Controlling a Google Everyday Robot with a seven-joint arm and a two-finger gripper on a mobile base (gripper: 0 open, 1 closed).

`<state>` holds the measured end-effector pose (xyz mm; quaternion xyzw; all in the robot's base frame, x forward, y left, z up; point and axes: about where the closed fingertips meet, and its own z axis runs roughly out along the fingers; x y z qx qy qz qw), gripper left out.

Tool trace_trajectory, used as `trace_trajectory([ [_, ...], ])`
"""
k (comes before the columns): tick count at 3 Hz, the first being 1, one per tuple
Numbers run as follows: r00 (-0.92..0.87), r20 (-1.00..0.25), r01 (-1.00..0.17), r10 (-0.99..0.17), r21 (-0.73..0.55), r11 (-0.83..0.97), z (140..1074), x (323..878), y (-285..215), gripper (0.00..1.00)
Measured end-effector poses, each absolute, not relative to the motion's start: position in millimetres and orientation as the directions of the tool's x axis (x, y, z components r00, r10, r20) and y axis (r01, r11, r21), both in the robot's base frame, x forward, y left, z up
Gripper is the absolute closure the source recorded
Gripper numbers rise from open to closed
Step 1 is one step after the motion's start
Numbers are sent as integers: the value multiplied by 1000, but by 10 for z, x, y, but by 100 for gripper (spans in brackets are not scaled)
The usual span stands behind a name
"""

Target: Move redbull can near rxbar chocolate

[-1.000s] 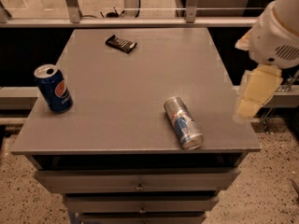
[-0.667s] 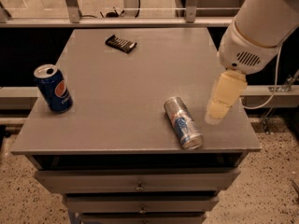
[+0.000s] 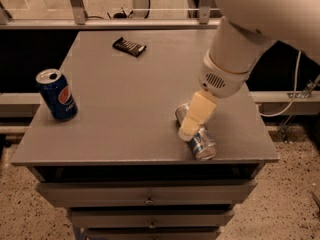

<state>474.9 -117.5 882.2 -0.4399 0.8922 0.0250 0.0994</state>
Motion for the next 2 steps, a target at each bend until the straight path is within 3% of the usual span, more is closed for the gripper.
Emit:
trace_trajectory([
  [1, -638, -173, -754, -750, -60, 654, 8647, 4709, -1098, 0],
  [2, -670, -159, -726, -725, -69, 685, 8510, 4659, -1077, 11],
])
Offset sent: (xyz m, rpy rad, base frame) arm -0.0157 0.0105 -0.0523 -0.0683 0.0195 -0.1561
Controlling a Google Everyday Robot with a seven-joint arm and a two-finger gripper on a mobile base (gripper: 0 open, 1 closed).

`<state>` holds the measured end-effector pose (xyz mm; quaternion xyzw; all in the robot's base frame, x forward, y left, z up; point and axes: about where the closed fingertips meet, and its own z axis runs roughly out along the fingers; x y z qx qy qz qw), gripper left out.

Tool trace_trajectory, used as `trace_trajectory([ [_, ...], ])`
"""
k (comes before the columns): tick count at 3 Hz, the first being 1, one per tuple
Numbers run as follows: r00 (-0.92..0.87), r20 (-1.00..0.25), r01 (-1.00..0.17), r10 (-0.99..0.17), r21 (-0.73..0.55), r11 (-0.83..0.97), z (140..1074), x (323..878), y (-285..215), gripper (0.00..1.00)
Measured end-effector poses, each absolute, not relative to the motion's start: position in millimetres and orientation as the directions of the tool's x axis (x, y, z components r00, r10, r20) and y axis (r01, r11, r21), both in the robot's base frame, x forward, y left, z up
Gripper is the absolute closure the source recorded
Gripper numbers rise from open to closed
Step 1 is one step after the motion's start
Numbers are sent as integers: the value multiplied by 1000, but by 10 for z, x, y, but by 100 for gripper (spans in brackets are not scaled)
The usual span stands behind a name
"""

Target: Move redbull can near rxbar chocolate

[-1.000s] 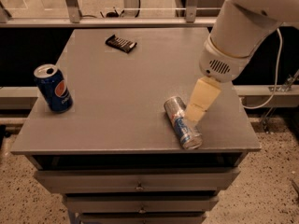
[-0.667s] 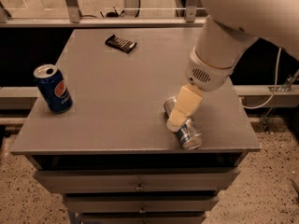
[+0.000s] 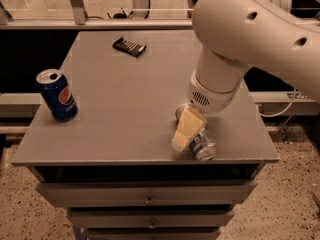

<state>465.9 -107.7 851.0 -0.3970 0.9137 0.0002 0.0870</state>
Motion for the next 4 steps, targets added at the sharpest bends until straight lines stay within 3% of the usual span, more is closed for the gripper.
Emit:
trace_trajectory([
  [2, -705, -153, -691, -693, -72, 719, 8362, 4615, -1076, 57],
  [4, -664, -255, -679, -703, -190, 710, 8987, 4930, -1413, 100],
])
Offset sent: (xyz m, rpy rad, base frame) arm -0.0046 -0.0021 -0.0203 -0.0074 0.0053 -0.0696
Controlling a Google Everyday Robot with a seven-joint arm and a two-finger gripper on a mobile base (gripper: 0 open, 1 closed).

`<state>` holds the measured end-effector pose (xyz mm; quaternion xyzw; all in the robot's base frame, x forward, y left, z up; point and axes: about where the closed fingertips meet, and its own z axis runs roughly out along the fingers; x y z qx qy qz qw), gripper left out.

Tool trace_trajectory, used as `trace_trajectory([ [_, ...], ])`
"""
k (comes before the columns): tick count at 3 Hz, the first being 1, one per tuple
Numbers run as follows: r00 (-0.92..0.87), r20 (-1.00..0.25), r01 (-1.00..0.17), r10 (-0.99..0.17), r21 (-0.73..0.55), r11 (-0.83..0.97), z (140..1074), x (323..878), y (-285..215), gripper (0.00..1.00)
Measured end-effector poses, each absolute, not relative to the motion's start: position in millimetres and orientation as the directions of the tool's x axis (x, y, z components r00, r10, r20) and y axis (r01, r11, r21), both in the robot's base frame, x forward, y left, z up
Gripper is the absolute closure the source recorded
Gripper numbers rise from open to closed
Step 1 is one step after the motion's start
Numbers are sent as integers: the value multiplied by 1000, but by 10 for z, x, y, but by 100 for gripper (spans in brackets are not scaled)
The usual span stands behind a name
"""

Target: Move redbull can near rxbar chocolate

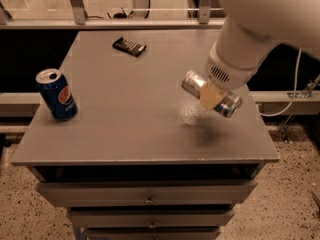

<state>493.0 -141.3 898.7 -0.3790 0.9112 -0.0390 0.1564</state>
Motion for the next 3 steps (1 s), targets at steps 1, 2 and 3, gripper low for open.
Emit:
trace_trajectory([
  [1, -607, -315, -682, -730, -265, 682, 9454, 4953, -1699, 100],
  [2, -587, -319, -691, -744, -281, 666, 9527, 4959, -1727, 100],
  [3, -554, -374, -703, -744, -269, 659, 9536, 5099, -1591, 100],
])
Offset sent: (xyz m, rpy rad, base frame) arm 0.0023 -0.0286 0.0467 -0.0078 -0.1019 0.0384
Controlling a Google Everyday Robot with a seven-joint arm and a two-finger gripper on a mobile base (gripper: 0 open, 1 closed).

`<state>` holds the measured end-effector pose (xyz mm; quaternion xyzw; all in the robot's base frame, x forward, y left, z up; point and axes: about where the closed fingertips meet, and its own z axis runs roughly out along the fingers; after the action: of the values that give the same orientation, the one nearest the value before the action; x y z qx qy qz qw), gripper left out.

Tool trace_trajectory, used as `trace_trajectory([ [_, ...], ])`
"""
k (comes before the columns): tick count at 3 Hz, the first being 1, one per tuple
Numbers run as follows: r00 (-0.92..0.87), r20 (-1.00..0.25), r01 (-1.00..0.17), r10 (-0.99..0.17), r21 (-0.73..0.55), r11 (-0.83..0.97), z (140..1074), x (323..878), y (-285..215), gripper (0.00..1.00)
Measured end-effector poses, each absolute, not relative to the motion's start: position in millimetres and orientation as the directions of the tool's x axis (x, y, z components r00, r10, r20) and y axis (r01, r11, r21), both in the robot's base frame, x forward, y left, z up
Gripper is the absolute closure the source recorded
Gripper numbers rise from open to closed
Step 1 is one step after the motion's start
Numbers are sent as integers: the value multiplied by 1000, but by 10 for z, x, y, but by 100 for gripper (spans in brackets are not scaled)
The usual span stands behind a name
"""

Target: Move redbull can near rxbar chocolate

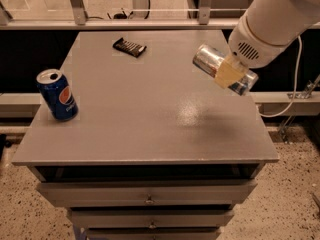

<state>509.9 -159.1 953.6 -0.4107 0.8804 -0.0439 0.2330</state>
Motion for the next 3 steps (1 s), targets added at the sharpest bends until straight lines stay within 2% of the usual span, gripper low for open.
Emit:
trace_trajectory([
  [1, -504, -437, -735, -745, -236, 636, 9432, 5433, -1350, 100],
  [3, -399, -477, -825, -783, -188, 534, 9188, 6368, -743, 100],
])
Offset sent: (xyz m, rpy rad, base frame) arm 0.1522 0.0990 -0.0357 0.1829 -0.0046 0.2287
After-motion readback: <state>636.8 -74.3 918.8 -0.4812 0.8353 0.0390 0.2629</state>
